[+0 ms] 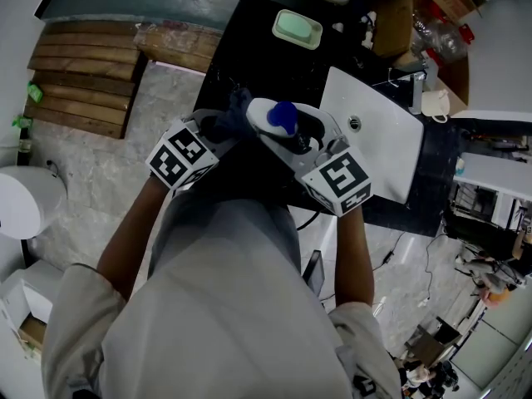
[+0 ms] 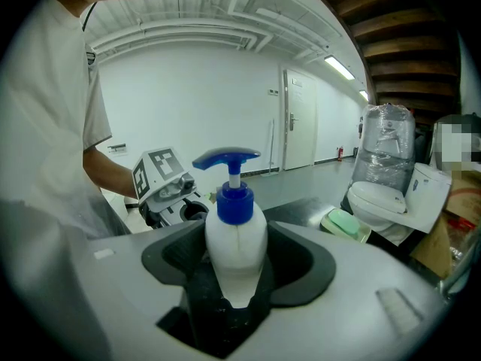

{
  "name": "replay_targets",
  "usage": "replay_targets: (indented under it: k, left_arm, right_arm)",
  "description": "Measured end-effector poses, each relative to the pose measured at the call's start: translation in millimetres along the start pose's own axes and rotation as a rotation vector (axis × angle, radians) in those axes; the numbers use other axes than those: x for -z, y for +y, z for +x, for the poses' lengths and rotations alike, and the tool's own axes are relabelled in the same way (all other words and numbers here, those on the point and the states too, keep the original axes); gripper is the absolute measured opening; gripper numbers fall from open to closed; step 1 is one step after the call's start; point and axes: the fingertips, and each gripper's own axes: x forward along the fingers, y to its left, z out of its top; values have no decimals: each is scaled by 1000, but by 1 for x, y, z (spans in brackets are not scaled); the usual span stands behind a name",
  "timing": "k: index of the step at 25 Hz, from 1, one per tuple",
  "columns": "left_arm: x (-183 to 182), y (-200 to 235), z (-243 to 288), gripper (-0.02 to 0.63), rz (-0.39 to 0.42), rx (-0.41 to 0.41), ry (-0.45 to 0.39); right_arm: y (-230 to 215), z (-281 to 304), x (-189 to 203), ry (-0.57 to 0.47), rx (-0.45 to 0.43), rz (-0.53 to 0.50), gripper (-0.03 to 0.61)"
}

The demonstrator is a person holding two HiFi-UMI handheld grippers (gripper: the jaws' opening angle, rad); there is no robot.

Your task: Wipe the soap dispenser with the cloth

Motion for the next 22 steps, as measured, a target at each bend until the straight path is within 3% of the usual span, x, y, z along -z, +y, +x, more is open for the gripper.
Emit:
replay_targets:
  k: [9, 22]
  left_arm:
    - [1, -10, -4, 109, 23, 12, 28]
    - [-2, -21, -3, 109, 2, 34, -3]
  right_arm:
    - [-3, 0, 1, -9, 14, -11, 247]
    - [-3, 0, 4, -3, 10, -1, 247]
